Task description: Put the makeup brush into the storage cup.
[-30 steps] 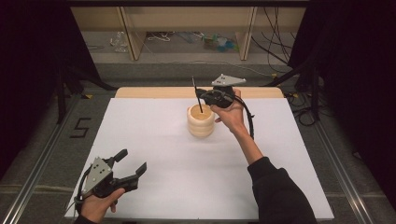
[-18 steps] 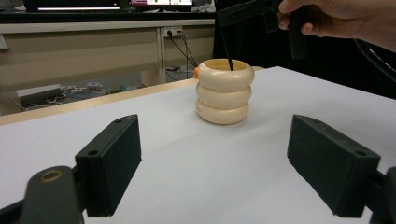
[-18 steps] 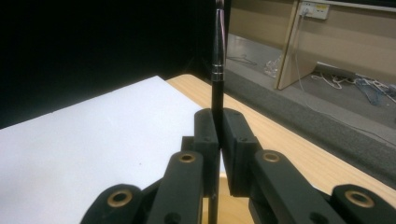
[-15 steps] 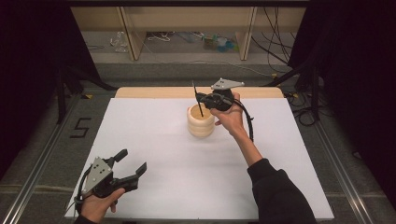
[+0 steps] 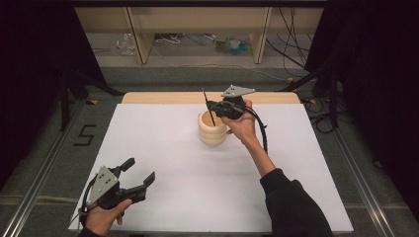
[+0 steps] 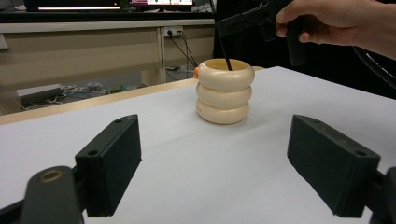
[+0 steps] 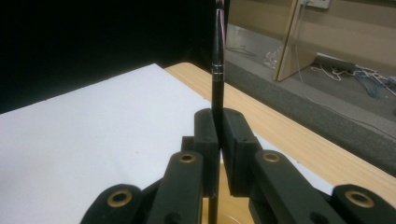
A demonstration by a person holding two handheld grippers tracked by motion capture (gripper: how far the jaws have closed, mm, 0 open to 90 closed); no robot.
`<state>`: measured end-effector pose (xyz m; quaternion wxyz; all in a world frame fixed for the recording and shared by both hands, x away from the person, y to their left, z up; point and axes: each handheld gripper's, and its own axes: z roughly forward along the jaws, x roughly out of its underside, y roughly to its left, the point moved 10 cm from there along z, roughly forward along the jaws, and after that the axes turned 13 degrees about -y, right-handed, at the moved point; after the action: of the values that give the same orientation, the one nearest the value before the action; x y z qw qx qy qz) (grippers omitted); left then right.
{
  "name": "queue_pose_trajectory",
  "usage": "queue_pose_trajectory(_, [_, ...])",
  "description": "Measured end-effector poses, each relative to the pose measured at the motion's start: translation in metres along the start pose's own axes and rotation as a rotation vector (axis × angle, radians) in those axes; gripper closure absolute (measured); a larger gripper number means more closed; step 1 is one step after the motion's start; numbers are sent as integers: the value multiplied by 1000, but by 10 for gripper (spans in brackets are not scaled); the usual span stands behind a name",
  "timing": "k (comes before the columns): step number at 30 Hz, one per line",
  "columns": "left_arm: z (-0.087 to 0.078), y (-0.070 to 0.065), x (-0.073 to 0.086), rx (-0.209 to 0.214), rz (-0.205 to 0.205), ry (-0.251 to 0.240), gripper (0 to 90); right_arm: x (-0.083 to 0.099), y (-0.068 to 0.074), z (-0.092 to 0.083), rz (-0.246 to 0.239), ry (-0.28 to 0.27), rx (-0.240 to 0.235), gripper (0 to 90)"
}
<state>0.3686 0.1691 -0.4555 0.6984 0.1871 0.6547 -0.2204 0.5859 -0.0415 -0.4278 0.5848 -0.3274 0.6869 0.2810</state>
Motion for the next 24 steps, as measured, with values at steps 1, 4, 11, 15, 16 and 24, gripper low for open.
queue_pose_trajectory(1, [0, 0, 0, 0, -1, -1, 173, 1, -1, 1, -7, 0, 5, 854])
queue_pose_trajectory(4, [0, 0, 0, 0, -1, -1, 173, 4, -1, 1, -4, 7, 10, 853])
queue_pose_trajectory(11, [0, 0, 0, -1, -1, 0, 173, 8, -1, 1, 4, 33, 0, 850])
queue_pose_trajectory(15, [0, -1, 0, 0, -3, -1, 173, 13, -1, 0, 1, 50, -1, 849])
queue_pose_trajectory(16, [0, -1, 0, 1, -3, -2, 173, 13, -2, 0, 2, 49, 3, 841])
queue_pose_trajectory(24, [0, -1, 0, 3, -1, -2, 173, 8, -6, -5, 16, 42, 41, 637])
